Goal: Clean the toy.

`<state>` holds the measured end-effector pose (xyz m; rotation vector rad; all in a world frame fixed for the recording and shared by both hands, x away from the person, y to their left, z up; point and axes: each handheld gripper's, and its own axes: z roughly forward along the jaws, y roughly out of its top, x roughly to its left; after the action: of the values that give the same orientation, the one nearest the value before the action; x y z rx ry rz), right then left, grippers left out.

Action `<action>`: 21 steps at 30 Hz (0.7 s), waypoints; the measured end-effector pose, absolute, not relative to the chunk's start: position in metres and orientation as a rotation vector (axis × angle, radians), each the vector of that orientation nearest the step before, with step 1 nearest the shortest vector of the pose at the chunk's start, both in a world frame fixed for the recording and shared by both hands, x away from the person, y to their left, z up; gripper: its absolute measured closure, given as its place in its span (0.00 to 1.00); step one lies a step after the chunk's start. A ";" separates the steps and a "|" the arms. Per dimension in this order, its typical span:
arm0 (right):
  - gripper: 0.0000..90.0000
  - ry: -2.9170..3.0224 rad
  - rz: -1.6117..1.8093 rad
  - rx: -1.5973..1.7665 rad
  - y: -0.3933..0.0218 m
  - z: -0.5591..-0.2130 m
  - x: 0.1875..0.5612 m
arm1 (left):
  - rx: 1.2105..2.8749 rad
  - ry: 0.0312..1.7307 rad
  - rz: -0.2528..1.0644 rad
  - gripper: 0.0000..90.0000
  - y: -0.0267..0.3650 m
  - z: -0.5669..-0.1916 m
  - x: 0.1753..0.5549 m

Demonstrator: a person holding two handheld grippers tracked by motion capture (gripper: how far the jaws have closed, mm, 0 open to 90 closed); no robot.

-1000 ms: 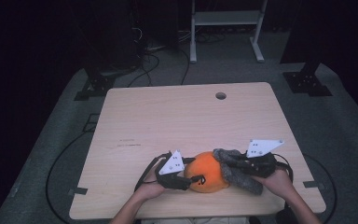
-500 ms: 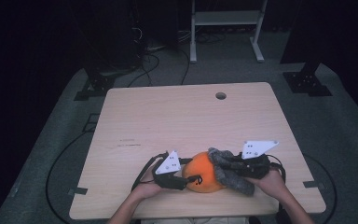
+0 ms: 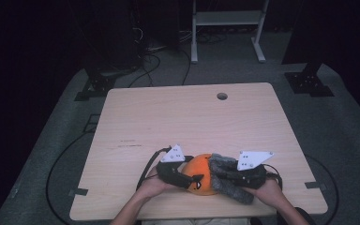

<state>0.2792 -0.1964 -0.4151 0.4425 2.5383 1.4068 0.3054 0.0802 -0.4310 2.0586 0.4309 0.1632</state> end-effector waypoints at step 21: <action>0.87 2.432 1.514 0.563 -0.192 -0.411 0.312 | 2.022 0.437 0.285 0.38 0.093 -0.434 0.313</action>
<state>0.3123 -0.1923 -0.4106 0.5629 2.4318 1.5141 0.3132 0.0927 -0.4339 2.0218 0.4369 0.2851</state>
